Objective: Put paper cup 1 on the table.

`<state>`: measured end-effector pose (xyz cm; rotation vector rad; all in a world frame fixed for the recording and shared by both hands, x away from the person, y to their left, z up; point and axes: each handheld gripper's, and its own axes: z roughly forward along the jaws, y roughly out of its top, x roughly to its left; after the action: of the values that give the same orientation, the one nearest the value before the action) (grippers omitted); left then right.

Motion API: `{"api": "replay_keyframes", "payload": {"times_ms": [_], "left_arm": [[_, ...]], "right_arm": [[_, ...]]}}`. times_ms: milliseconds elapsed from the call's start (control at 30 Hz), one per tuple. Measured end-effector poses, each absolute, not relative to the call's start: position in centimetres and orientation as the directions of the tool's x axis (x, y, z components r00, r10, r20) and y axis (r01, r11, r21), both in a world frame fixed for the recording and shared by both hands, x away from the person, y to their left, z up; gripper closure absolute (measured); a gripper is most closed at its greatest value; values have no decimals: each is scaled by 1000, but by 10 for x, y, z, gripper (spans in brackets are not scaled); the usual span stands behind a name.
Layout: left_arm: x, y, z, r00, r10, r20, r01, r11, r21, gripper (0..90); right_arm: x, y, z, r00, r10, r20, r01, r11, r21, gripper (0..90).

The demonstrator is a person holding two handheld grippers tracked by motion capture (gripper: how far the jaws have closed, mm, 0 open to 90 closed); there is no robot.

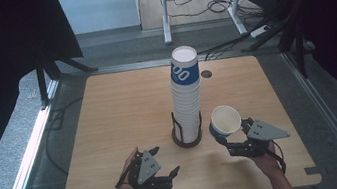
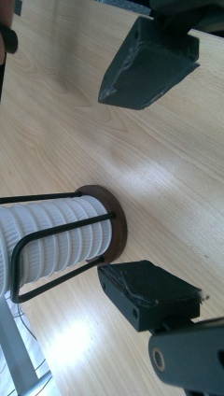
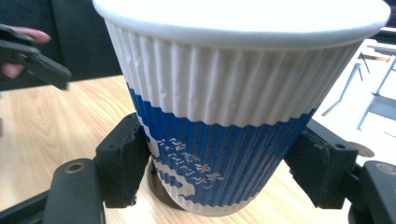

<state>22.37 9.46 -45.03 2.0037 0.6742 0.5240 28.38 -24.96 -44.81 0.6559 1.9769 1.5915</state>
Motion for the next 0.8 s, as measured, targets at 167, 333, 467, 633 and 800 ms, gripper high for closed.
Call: {"api": "replay_keyframes", "payload": {"times_ms": [167, 333, 467, 633, 800], "left_arm": [[224, 97, -449, 756, 648, 91, 249, -414, 876, 162], [223, 94, -451, 763, 639, 96, 245, -424, 872, 167], [223, 92, -452, 767, 634, 100, 245, -432, 868, 167], [223, 92, -452, 768, 632, 103, 245, -438, 865, 167], [223, 92, -452, 769, 631, 103, 245, -439, 865, 168]], "right_arm": [[290, -254, -455, -724, 685, -83, 85, 208, 974, 265], [298, -261, -464, -702, 710, -60, 128, 208, 970, 265], [304, -262, -470, -678, 733, -54, 165, 224, 961, 265], [312, -257, -480, -674, 736, -63, 210, 272, 939, 264], [317, -255, -485, -672, 738, -63, 230, 288, 930, 264]]}}
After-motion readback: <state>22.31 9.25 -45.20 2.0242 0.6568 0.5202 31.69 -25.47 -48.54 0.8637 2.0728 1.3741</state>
